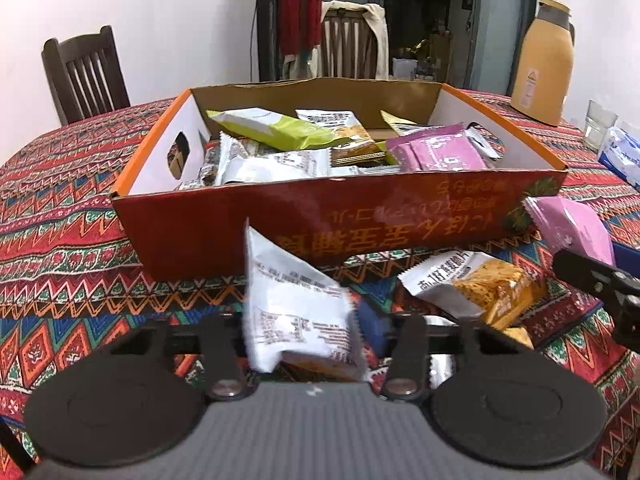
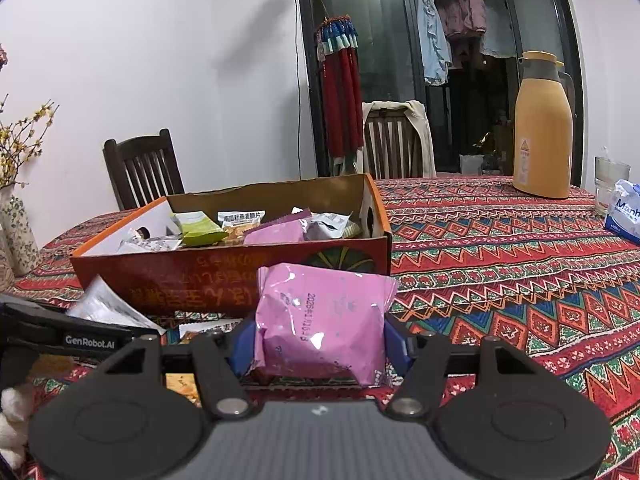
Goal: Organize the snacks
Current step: 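Grasp the white packet with black text using the left gripper while the right gripper holds the pink packet, then carry both packets into the cardboard box and open both grippers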
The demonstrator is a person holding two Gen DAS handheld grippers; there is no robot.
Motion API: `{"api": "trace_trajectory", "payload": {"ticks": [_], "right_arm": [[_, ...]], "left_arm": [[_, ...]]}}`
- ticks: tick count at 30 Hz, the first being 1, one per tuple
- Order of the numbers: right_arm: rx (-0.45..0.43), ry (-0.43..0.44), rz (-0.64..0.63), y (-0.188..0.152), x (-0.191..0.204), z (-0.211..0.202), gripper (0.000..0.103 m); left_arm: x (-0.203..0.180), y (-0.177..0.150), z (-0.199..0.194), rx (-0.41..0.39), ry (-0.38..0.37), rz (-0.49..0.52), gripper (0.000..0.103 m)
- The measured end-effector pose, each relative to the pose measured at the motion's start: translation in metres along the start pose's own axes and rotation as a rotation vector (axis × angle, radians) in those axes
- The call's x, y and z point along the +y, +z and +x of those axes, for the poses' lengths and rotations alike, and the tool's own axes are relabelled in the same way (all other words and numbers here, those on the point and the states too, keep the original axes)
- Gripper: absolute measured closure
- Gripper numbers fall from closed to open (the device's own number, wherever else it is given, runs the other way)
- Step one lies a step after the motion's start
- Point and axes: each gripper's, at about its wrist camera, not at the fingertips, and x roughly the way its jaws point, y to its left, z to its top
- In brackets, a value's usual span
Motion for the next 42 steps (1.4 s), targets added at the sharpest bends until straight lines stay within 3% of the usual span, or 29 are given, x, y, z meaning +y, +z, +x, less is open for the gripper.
{"api": "trace_trajectory", "payload": {"ticks": [2,6,12,21,28,35,42], "right_arm": [[-0.001,0.002,0.000,0.000,0.000,0.000,0.040],[0.001,0.007,0.001,0.000,-0.001,0.000,0.040],[0.010,0.027,0.013,0.001,-0.004,0.002,0.040],[-0.009,0.035,0.011,0.001,-0.003,-0.001,0.040],[-0.048,0.034,-0.054,0.003,0.010,-0.014,0.040],[-0.112,0.062,-0.095,0.046,0.025,-0.022,0.040],[-0.105,0.054,-0.113,0.092,0.039,0.020,0.040]], "left_arm": [[-0.002,-0.001,-0.003,-0.007,-0.014,0.012,0.071],[-0.007,-0.003,-0.010,-0.040,-0.025,0.033,0.080],[-0.012,-0.005,-0.022,-0.085,-0.027,0.043,0.088],[-0.012,-0.001,-0.040,-0.111,-0.013,0.027,0.090],[-0.008,0.017,-0.076,-0.198,-0.023,-0.032,0.090],[-0.006,0.063,-0.089,-0.277,-0.009,-0.078,0.090],[0.003,0.102,-0.070,-0.314,0.018,-0.162,0.090]]}}
